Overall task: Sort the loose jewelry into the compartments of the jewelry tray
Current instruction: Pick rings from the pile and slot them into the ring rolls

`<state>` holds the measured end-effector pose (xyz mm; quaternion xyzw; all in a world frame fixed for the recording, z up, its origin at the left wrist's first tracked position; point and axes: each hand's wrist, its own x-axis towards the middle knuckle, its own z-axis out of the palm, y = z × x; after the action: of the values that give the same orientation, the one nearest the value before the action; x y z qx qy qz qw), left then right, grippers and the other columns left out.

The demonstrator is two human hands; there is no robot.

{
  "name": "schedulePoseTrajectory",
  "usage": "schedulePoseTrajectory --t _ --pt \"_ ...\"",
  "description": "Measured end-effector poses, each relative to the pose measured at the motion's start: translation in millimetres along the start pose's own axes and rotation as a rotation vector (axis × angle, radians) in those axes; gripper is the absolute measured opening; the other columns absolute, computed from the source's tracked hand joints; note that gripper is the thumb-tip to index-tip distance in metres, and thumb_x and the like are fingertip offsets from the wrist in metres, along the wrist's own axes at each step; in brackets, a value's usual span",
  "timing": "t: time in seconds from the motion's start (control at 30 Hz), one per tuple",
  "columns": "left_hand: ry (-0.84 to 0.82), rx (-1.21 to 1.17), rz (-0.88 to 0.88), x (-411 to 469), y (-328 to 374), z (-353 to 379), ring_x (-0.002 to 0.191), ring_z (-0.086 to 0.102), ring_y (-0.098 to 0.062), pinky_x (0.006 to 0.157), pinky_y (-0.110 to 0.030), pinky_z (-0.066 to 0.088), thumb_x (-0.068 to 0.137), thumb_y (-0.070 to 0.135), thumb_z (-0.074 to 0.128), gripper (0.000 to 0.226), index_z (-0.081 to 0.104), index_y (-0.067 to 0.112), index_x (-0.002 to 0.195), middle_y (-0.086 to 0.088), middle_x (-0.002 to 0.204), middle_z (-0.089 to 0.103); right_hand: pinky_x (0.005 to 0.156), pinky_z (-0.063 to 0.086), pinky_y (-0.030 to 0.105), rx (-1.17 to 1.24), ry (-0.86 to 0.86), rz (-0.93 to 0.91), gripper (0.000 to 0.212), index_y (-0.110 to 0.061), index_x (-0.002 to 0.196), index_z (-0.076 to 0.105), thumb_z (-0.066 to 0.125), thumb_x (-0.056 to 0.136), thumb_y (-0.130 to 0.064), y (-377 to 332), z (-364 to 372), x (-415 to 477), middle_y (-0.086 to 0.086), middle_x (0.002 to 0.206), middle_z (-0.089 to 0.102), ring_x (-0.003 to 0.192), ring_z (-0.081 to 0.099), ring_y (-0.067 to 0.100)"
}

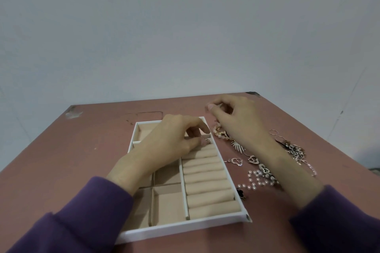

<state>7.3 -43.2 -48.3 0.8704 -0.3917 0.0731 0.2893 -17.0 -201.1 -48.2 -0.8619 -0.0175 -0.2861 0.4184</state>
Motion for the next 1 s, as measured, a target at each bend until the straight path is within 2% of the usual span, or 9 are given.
schedulePoseTrajectory --t 0.1,0.17,0.27,0.33,0.43,0.53,0.67,0.8,1.0 --pt "0.005 -0.01 0.011 -0.7 0.6 0.4 0.073 0.057 0.002 0.063 -0.004 0.039 0.079 0.02 0.069 0.005 0.071 0.023 0.082 0.007 0.076 0.07 0.046 0.041 0.014 -0.008 0.005 0.0 0.014 -0.021 0.079 0.068 0.057 0.088 -0.023 0.9 0.6 0.0 0.006 0.057 0.06 0.055 0.062 0.023" --pt "0.0 -0.002 0.013 -0.2 1.1 0.1 0.072 0.056 0.007 0.063 -0.001 0.037 0.079 0.021 0.069 0.006 0.073 0.023 0.083 0.011 0.072 0.068 0.045 0.041 0.012 -0.009 -0.001 0.001 0.014 -0.021 0.079 0.068 0.057 0.088 -0.023 0.7 0.4 -0.5 0.005 0.056 0.058 0.056 0.062 0.023" --pt "-0.016 0.016 0.015 -0.5 2.9 -0.4 0.065 0.051 0.018 0.062 0.002 0.034 0.079 0.021 0.07 0.006 0.074 0.02 0.083 0.023 0.063 0.056 0.049 0.045 0.019 -0.002 -0.001 0.003 0.014 -0.019 0.081 0.069 0.057 0.088 -0.022 1.1 0.4 -0.2 0.01 0.06 0.06 0.058 0.064 0.026" --pt "-0.015 0.011 0.017 -0.7 3.1 -0.4 0.064 0.051 0.018 0.062 0.002 0.034 0.079 0.021 0.07 0.006 0.074 0.019 0.083 0.02 0.065 0.058 0.054 0.048 0.026 0.0 0.006 0.002 0.014 -0.019 0.082 0.069 0.057 0.087 -0.022 1.5 0.9 0.0 0.011 0.062 0.061 0.059 0.065 0.026" --pt "-0.012 0.014 0.003 -1.1 2.6 -0.4 0.063 0.051 0.018 0.06 0.002 0.034 0.079 0.021 0.07 0.007 0.074 0.019 0.084 0.016 0.067 0.063 0.055 0.046 0.027 -0.019 0.001 0.006 0.014 -0.021 0.081 0.069 0.057 0.088 -0.023 2.1 1.2 -0.4 0.004 0.056 0.059 0.058 0.064 0.023" --pt "-0.008 0.018 -0.004 -0.8 1.5 0.6 0.065 0.051 0.014 0.06 0.002 0.034 0.08 0.021 0.069 0.009 0.075 0.021 0.086 0.012 0.072 0.065 0.056 0.044 0.025 -0.05 -0.004 0.013 0.014 -0.026 0.078 0.067 0.056 0.088 -0.026 2.1 0.6 -1.5 -0.003 0.053 0.057 0.056 0.062 0.018" --pt "0.011 0.018 -0.01 -2.8 2.7 0.6 0.077 0.053 0.004 0.062 0.0 0.035 0.079 0.015 0.064 0.016 0.075 0.023 0.086 0.013 0.073 0.065 0.053 0.042 0.02 -0.048 -0.003 0.012 0.015 -0.026 0.078 0.067 0.056 0.087 -0.027 1.5 0.2 -1.6 0.0 0.055 0.06 0.054 0.06 0.017" --pt "0.013 0.07 0.006 -4.7 2.5 -1.3 0.08 0.045 0.002 0.069 -0.002 0.031 0.075 0.007 0.054 0.031 0.074 0.027 0.088 0.02 0.078 0.059 0.056 0.043 0.022 -0.053 -0.008 0.016 0.014 -0.028 0.077 0.066 0.057 0.087 -0.027 2.3 0.7 -1.2 -0.006 0.053 0.058 0.054 0.059 0.014" --pt "0.018 0.076 0.004 -3.9 1.3 -1.6 0.094 0.044 -0.011 0.077 -0.007 0.032 0.076 0.005 0.053 0.032 0.074 0.026 0.088 0.01 0.097 0.065 0.056 0.041 0.021 -0.08 -0.011 0.01 0.014 -0.029 0.077 0.066 0.057 0.087 -0.028 2.0 0.4 -1.2 -0.006 0.054 0.058 0.057 0.058 0.012"
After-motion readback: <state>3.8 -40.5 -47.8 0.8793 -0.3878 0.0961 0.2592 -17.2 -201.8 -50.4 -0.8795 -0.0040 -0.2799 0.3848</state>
